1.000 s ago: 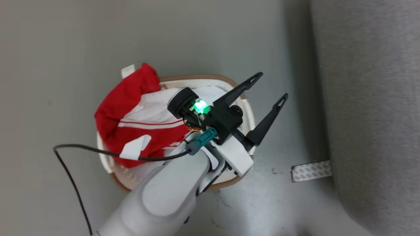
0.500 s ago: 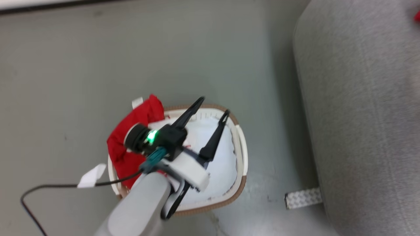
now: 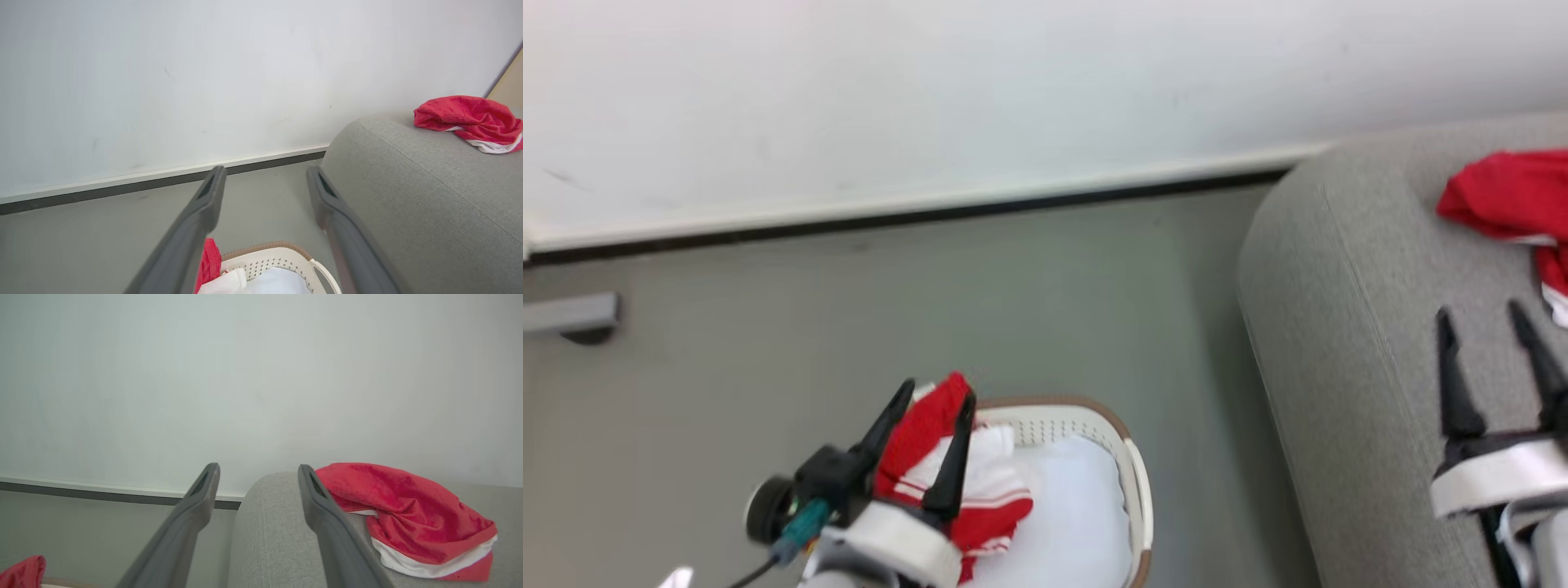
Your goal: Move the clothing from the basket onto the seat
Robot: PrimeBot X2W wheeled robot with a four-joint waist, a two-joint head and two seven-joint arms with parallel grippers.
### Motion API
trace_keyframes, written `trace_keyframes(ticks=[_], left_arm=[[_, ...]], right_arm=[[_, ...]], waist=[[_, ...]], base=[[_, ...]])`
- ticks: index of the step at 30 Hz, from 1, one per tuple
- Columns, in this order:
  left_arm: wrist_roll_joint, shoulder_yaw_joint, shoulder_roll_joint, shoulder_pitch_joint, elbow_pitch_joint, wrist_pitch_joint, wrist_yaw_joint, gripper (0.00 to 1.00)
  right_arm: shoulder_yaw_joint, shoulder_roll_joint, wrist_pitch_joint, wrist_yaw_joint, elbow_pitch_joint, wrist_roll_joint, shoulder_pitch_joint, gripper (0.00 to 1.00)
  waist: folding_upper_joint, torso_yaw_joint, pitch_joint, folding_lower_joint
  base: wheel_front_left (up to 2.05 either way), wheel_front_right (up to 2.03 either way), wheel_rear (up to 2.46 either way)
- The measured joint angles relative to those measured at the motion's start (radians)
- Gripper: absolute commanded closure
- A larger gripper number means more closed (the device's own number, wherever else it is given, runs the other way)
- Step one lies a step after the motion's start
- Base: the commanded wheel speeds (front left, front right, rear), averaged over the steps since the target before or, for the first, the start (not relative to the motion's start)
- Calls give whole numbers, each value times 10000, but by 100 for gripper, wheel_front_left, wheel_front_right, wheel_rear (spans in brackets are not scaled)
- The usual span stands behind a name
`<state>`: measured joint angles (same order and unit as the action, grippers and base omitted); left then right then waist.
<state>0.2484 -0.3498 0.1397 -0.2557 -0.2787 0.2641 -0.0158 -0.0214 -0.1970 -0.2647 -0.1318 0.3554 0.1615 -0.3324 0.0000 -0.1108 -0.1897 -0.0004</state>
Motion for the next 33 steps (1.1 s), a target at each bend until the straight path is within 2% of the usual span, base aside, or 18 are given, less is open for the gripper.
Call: trace_keyframes(ticks=[8, 12, 14, 26, 29, 33], left_arm=[[-349, 1220, -226, 1594, 58, 0, 290, 0], [-435, 1674, -322, 1906, 167, 0, 382, 0], [-591, 2080, -447, 2251, 232, 0, 579, 0], [-1016, 2545, -702, 2336, 222, 0, 901, 0], [-1208, 2456, -738, 2163, -142, 0, 957, 0], [-1645, 2107, -754, 1281, -1292, 2, 989, 0]], right_arm=[[297, 773, 0, 0, -263, -182, 1619, 0], [215, 1034, 0, 0, -242, -182, 2056, 0], [221, 1210, 0, 0, -190, -196, 2486, 0], [527, 1346, 0, 0, -113, -230, 2462, 0], [646, 1335, 0, 0, -167, -251, 2241, 0], [809, 1331, 0, 0, -345, -209, 1754, 0]], waist=[[0, 469, 1492, -1], [0, 589, 1857, -1], [0, 687, 2106, 0], [0, 514, 1911, 2], [0, 425, 1687, 3], [0, 313, 1078, 4]], base=[[0, 0, 0], [0, 0, 0], [0, 0, 0], [0, 0, 0], [0, 0, 0], [0, 0, 0]])
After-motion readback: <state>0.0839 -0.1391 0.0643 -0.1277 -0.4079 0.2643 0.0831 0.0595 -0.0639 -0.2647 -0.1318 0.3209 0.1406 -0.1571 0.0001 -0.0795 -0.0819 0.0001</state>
